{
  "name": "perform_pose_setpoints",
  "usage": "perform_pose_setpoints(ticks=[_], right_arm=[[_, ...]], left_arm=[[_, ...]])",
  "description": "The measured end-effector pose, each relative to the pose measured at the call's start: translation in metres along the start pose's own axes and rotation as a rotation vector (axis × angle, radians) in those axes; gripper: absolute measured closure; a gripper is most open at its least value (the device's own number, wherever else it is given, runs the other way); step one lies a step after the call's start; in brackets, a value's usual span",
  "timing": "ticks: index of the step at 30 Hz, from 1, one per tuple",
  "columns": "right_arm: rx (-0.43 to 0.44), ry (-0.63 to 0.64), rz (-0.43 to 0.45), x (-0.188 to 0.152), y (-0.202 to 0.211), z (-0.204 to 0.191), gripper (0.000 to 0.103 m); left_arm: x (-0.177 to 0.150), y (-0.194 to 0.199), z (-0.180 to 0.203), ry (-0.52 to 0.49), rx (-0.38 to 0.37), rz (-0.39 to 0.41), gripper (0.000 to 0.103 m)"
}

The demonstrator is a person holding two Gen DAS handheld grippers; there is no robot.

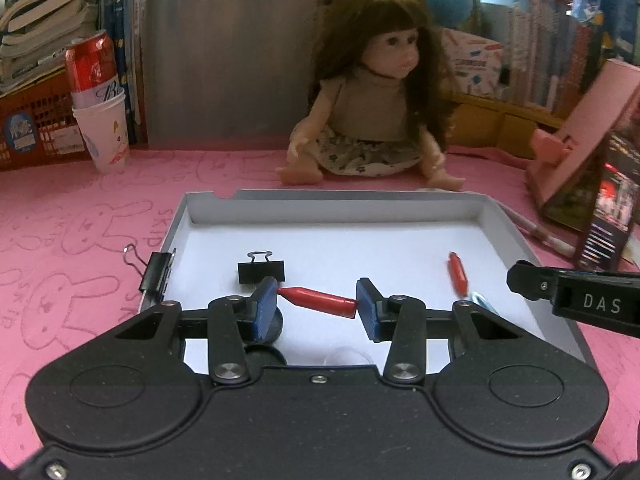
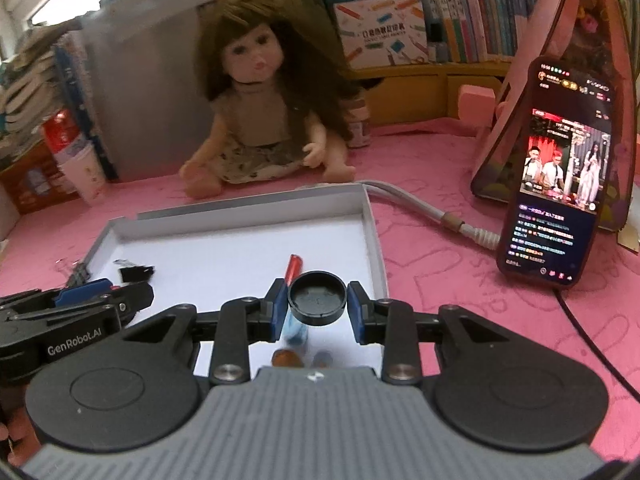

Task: Organize rigid objects
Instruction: 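Lower the marker and lid into the tray and open both grippers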

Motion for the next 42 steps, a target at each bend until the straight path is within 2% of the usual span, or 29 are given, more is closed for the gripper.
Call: perform_pose_setpoints(ticks=[8, 12, 29, 30, 32, 34, 36, 39, 42], right_arm=[[-0.043, 0.02, -0.022, 0.002, -0.019, 0.002, 0.065], [-0.056, 0.025, -0.023, 0.002, -0.021, 0.004, 0.065], [-0.045, 0.028, -0.02, 0.001, -0.023, 0.006, 0.062], [-0.043, 0.027, -0.018, 0.001, -0.023, 0.006, 0.06], [-0.04, 0.025, -0.014, 0.0, -0.022, 0.006, 0.048], [-0.031, 0.029, -0.008, 0.0, -0.02, 0.006, 0.048], [-0.031, 0.036, -0.003, -0.001, -0.018, 0.004, 0.045], [-0.028, 0.056, 0.009, -0.001, -0.013, 0.0, 0.04], [-0.026, 0.078, 0.029, -0.001, -0.005, -0.003, 0.033]], left_arm=[[-0.001, -0.021, 0.005, -0.001, 0.029, -0.027, 0.062], [-0.001, -0.024, 0.007, -0.012, 0.047, -0.017, 0.062], [0.001, -0.026, 0.01, -0.018, 0.027, -0.018, 0.061], [0.001, -0.026, 0.01, -0.017, 0.025, -0.018, 0.061], [0.001, -0.024, 0.009, -0.017, 0.021, -0.016, 0.061], [0.002, -0.021, 0.009, -0.016, 0.016, -0.008, 0.056], [0.002, -0.016, 0.008, -0.014, 0.014, 0.006, 0.044], [0.004, -0.008, 0.007, -0.018, 0.006, 0.034, 0.033], [0.005, 0.003, 0.005, -0.028, 0.006, 0.061, 0.028]])
Point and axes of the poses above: each gripper's, at about its wrist camera, not at the fingertips, and y roughly against the way its jaws point, z to its right, x to its top, the point moved 1 cm from there along -y, roughly the way its jaws point, and after that the axes turned 15 degrees about x, right-handed, at the moved point
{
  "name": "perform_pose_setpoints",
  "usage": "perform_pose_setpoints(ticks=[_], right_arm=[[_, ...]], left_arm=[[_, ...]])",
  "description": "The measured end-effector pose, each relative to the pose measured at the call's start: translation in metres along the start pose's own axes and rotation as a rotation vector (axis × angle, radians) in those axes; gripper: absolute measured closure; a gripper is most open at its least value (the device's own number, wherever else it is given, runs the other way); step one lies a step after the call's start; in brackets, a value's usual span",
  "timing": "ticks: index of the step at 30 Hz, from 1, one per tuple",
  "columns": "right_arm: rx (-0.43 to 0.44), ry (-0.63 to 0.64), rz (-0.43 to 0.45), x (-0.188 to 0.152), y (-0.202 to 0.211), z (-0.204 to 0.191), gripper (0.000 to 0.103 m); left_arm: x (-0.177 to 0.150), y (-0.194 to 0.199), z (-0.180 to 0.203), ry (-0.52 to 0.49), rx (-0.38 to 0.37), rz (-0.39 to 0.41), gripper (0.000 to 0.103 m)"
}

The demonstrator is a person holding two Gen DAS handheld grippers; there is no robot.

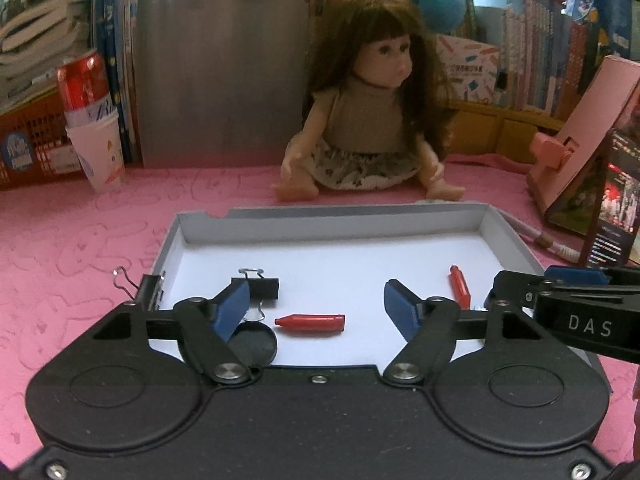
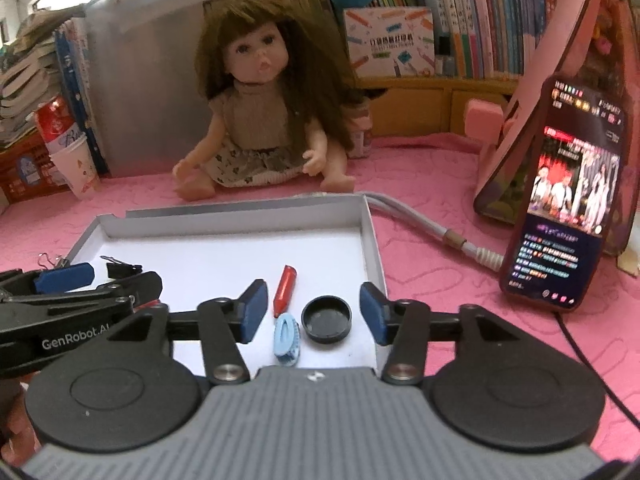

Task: Organize rigid objects
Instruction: 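Lower the marker and lid into the tray and open both grippers, then lift both open grippers up and back away from the tray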

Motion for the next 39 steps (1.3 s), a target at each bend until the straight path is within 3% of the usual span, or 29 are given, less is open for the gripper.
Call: perform_pose_setpoints(ticks=[7, 26, 39], right_arm=[[0.006, 0.038, 0.054, -0.003, 0.022, -0.009, 0.019], [0.02, 0.115, 0.148, -0.052, 0.082, -0.033, 0.013], [-0.024, 0.137, 0.114, -0.105, 0.095, -0.039, 0.007]], left_arm=[[-0.001, 0.023, -0.013, 0.02, -0.024, 0.022, 0.02], [-0.051, 0.09, -0.062, 0.049, -0.038, 0.059, 0.017], [-0.108, 0.108, -0.073, 0.025, -0.018, 0.025, 0.016]])
Point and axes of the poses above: each gripper's, at about its wrist camera, not at the fingertips, and y roughly against the way its jaws point, z to its right, x to its top, the point moved 1 cm from there along -y, roughly the way its jaws point, and after that the axes turned 15 degrees about x, right-handed, at the moved point
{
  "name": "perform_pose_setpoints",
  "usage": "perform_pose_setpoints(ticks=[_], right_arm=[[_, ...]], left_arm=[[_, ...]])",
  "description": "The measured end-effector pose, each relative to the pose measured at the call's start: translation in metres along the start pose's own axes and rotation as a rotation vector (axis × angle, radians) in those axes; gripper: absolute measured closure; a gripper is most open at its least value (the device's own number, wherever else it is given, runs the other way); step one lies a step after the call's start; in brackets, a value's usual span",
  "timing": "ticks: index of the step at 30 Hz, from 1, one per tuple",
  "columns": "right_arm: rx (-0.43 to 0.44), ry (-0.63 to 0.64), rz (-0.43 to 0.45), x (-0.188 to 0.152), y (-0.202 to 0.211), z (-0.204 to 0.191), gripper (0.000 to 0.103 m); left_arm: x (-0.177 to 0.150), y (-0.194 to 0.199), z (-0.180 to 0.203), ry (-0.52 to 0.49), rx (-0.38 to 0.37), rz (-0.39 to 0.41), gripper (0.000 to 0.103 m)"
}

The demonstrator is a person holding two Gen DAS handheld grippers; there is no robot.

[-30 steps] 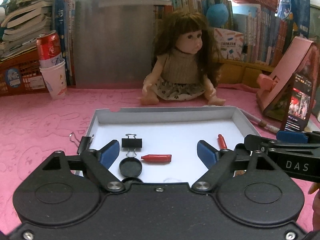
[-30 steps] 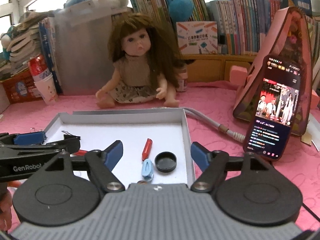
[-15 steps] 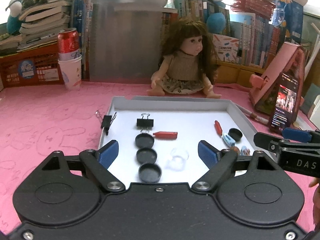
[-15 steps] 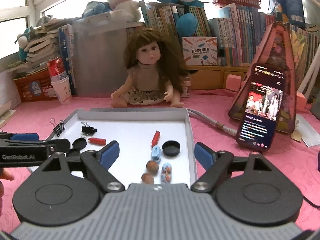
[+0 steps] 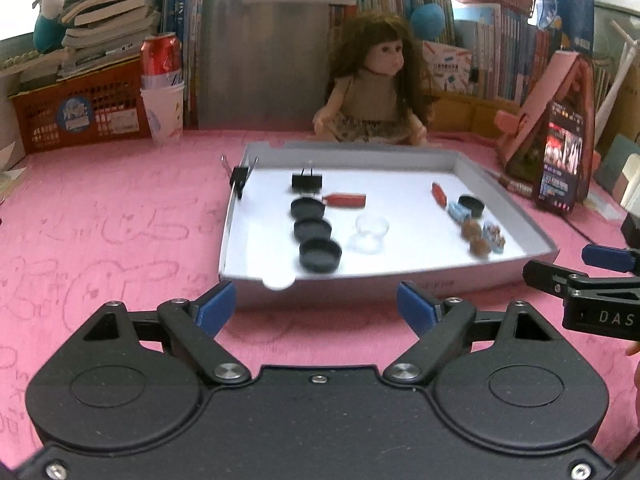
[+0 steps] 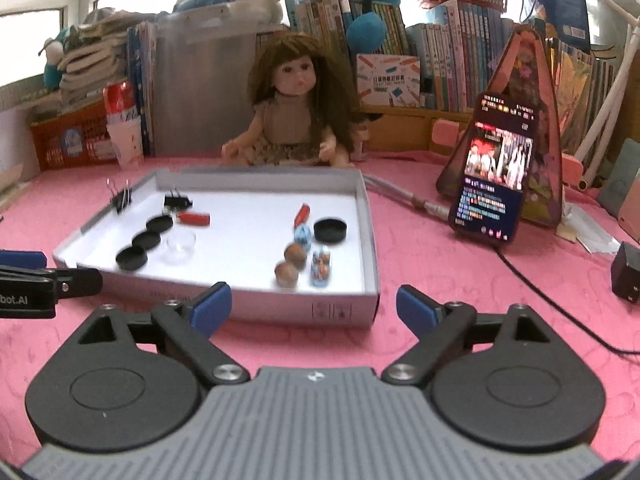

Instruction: Organize rigid objects

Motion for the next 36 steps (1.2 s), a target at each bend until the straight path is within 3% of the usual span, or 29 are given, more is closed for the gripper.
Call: perform_pose_setpoints(ticks=[12, 27, 36], right_arm=[[-0.025, 0.019, -0.078, -0.022, -0.021, -0.006, 0.001], [-0.015, -0.015, -0.11, -0.027, -0.03, -0.001, 0.0], [-0.014, -0.015, -0.11, -0.027, -0.03, 0.0, 0.0]], left_arm=[[-0.02, -0.022, 0.006, -0.018, 0.044, -0.058, 0.015], [-0.028, -0.028, 0.007, -0.016, 0.071, -0.017, 0.0], [-0.028, -0.029, 0.008, -0.006, 0.08, -0.01, 0.0]])
Point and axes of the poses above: each gripper's, at about its wrist camera, not at the fingertips, and y roughly against the way its jaws point, z to its right, x to its top, the point moved 1 cm from there along -y, roughly the way its jaws point, and after that the axes turned 15 degrees about x, right-handed, at the moved point
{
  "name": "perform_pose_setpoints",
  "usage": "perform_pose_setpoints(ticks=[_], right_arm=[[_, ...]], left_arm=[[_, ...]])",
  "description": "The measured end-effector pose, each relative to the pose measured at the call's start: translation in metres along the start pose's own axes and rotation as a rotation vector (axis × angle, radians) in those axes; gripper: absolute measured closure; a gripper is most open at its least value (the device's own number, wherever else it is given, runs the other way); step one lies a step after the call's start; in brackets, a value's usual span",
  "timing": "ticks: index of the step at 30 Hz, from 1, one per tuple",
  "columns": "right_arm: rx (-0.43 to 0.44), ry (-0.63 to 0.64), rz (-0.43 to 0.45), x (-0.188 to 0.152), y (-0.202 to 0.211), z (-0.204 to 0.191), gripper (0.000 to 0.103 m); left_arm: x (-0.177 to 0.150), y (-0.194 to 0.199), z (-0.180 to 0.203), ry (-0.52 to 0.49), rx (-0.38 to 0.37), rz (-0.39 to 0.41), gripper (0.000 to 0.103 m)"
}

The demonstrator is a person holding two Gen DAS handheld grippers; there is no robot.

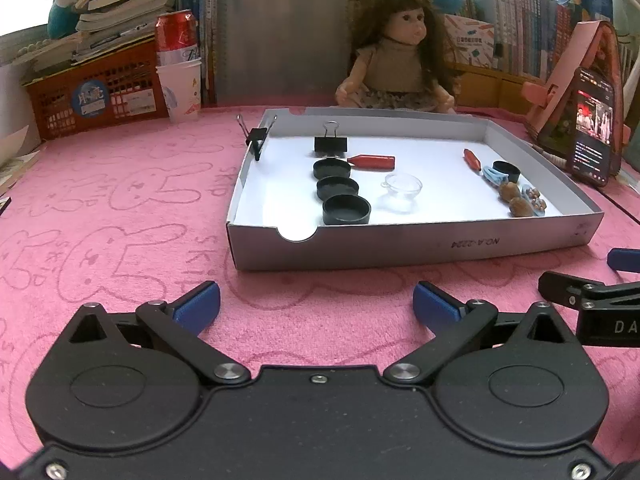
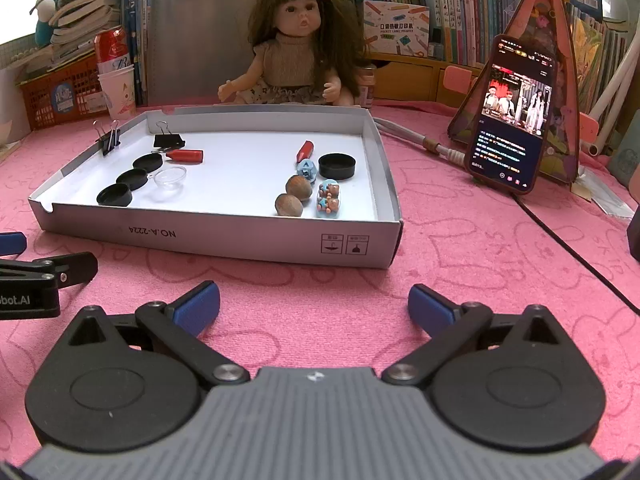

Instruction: Organize rigid objects

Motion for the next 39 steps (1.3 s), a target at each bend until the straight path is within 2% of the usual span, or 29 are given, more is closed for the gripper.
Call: perform_pose_setpoints(ticks=[39], right_arm=[[0.0, -0.001, 0.0, -0.0001, -0.0002, -0.0004, 0.0]], left_arm=[[0.0002, -0.0004, -0.0002, 0.007, 0.01, -0.003, 0.0]])
Point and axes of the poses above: each gripper's, at about its wrist camera, not at the fingertips, and y roughly against the way its jaws point, z to its right, x to its top, the point moved 1 cm from there along -y, roughly the way its jaws point, and after that the axes turned 15 degrees about x, right-handed, at the moved point
